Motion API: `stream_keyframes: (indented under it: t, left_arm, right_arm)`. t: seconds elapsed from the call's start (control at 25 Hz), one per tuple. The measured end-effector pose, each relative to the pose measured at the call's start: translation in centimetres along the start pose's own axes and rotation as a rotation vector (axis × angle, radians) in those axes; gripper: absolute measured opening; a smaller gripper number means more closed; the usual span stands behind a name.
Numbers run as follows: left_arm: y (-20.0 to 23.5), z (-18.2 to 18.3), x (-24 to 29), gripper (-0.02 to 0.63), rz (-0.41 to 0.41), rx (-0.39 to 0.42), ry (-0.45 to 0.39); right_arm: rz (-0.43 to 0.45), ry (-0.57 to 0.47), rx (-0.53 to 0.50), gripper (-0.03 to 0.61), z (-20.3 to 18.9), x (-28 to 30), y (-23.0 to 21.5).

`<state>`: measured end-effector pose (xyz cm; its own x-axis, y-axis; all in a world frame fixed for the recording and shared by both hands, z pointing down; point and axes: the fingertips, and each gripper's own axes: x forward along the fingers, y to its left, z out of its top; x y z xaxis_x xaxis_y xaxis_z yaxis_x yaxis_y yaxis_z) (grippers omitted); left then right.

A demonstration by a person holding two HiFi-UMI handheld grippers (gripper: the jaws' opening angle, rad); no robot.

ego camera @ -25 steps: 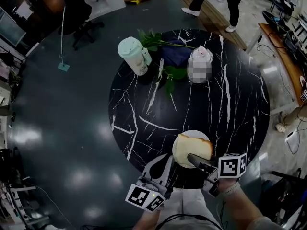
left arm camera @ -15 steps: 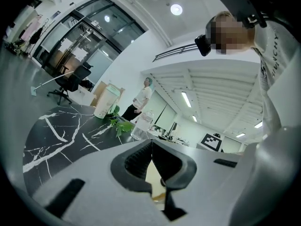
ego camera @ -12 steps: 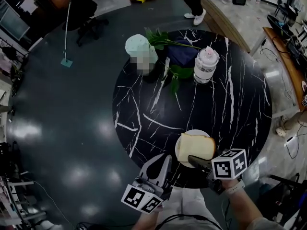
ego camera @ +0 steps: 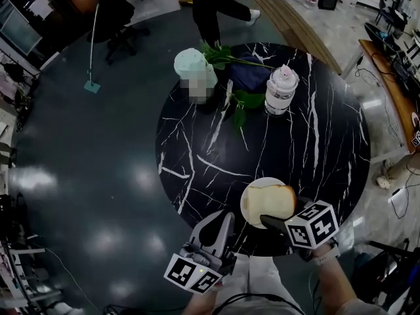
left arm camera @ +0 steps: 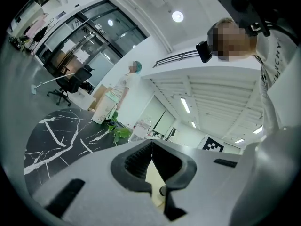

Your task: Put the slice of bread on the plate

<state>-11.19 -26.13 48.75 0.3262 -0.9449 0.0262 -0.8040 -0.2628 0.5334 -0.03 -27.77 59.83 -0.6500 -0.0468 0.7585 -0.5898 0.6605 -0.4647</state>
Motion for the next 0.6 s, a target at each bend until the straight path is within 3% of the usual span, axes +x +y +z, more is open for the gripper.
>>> stream_keyframes:
  t: [0.08, 0.16, 0.48, 0.6]
  left_arm:
    - [-0.2, 0.2, -0.2, 0.008, -0.002, -0.001, -0.005]
    - [-0.3, 0.3, -0.5, 0.008, -0.002, -0.007, -0.009]
    - [-0.2, 0.5, -1.6, 0.008, 0.002, -0.022, -0.022]
    - [-0.4, 0.4, -1.9, 0.008, 0.002, -0.026, -0.025]
  right_arm:
    - [0.066, -0.074, 0.117, 0.371, 0.8, -0.3, 0.4]
    - [0.073, -0.107, 0.156, 0.419, 1.1, -0.4, 0.4]
    - [-0.22, -0.161, -0.038, 0.531, 1.7, -1.3, -2.2]
    - [-0.252, -0.177, -0.073, 0.537, 1.6, -1.4, -2.2]
